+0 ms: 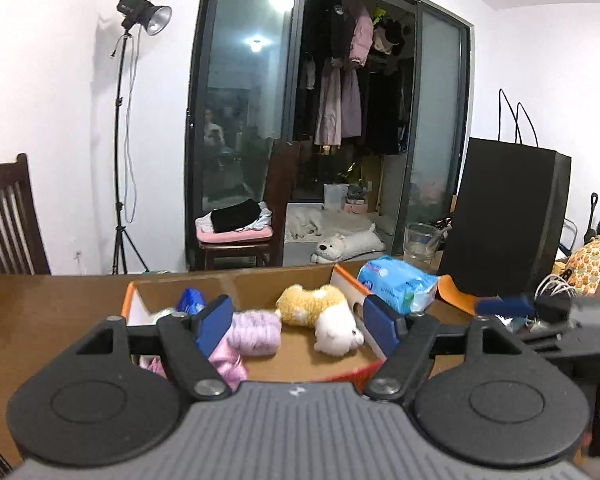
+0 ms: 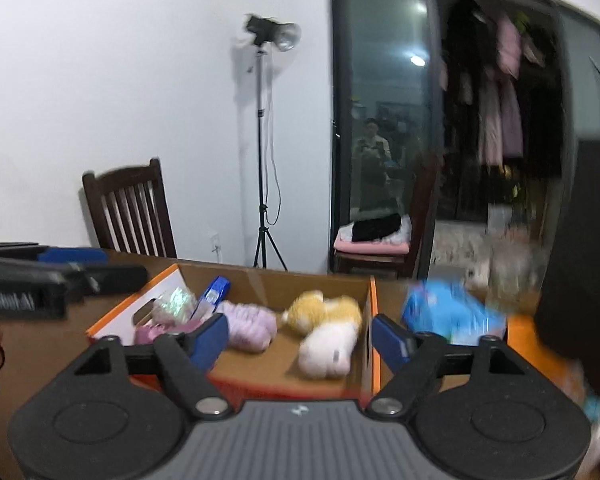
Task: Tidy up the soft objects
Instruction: 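Open the right gripper to drop the lamb into the box, then withdraw, then grasp the lilac drawstring pouch with the right gripper and lift it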
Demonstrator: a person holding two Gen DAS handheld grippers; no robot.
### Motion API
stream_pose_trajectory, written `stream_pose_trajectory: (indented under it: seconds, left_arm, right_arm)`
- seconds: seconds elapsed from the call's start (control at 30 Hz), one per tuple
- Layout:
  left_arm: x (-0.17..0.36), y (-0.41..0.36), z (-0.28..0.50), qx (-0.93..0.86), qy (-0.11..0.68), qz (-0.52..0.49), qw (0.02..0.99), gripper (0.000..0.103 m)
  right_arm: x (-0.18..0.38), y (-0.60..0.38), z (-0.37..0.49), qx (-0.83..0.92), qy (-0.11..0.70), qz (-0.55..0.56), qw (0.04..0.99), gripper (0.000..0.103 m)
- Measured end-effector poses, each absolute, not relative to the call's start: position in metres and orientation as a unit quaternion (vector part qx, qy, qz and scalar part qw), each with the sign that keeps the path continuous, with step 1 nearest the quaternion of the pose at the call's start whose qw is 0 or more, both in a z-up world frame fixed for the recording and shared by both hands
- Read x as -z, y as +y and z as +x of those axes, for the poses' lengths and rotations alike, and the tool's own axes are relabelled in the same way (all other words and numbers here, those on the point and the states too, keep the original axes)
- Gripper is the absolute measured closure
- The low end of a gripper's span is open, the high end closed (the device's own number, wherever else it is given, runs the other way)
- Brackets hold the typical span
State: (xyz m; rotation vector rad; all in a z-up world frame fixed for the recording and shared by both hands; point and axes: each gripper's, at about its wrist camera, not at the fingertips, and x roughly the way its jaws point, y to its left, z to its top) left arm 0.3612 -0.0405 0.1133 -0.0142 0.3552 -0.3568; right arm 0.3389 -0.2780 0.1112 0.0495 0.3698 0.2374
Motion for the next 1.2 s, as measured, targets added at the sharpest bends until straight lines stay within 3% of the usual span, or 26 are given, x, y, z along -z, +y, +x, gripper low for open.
stream_pose_trajectory:
  seconds: [0.47, 1.03, 1.13, 1.2]
  left_arm:
    - [-0.013, 0.014, 0.28, 0.126, 0.27, -0.093, 0.95, 0.026]
    - [0.005, 0.073, 0.292, 0.11, 0.278, -0.1, 0.949, 0.023]
    - [0.011, 0.08, 0.295, 0.128, 0.291, -0.126, 0.94, 0.029]
    - [0.012, 0.083, 0.294, 0.132, 0.294, -0.132, 0.938, 0.044]
  right_arm:
    - [-0.038, -0.318, 0.253, -0.072, 0.248, 0.082, 0.963, 0.023]
    - [-0.014, -0.224, 0.258, -0.208, 0.28, 0.068, 0.935, 0.026]
    - [-0.013, -0.201, 0.269, -0.23, 0.284, 0.075, 0.928, 0.033]
    - [-0.011, -0.188, 0.278, -0.238, 0.289, 0.082, 0.924, 0.037]
